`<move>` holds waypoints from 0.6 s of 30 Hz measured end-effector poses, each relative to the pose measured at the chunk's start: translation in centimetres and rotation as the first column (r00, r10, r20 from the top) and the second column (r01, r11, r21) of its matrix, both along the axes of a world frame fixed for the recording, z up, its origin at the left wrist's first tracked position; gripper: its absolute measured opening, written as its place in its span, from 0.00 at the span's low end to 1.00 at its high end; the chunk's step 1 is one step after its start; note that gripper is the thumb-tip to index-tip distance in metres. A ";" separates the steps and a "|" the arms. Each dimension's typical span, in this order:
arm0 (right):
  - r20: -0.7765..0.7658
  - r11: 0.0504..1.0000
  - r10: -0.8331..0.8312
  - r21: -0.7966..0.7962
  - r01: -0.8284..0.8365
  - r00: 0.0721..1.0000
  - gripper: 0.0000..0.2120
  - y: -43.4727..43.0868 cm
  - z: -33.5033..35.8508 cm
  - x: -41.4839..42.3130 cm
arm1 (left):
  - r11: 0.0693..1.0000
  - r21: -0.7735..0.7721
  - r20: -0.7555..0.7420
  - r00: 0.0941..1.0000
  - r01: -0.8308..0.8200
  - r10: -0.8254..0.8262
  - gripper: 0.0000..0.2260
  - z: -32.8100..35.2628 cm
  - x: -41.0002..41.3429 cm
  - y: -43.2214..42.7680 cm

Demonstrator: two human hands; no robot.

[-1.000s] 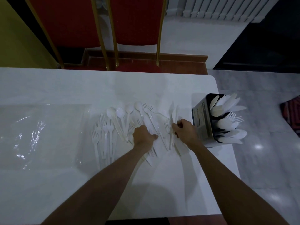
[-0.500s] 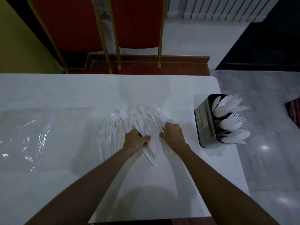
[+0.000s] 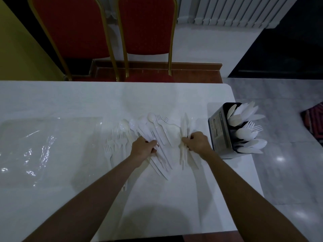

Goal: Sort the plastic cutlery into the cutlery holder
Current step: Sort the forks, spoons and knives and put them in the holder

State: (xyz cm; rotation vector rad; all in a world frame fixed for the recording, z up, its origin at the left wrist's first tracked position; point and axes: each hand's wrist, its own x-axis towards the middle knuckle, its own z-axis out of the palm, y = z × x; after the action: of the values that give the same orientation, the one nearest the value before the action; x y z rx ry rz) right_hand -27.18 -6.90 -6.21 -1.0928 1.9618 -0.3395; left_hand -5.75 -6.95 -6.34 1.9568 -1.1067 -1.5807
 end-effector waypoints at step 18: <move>-0.063 0.945 -0.321 0.053 0.324 0.945 0.15 -3.9 -1.7 -2.0 | 1.000 0.007 0.109 0.994 -0.016 0.015 0.11 -0.5 -1.1 -0.2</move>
State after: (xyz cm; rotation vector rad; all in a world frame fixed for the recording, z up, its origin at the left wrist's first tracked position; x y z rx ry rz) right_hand -29.18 -10.79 -7.87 -0.7446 2.1874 -0.4232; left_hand -6.81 -7.19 -6.86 2.0729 -1.1257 -1.4880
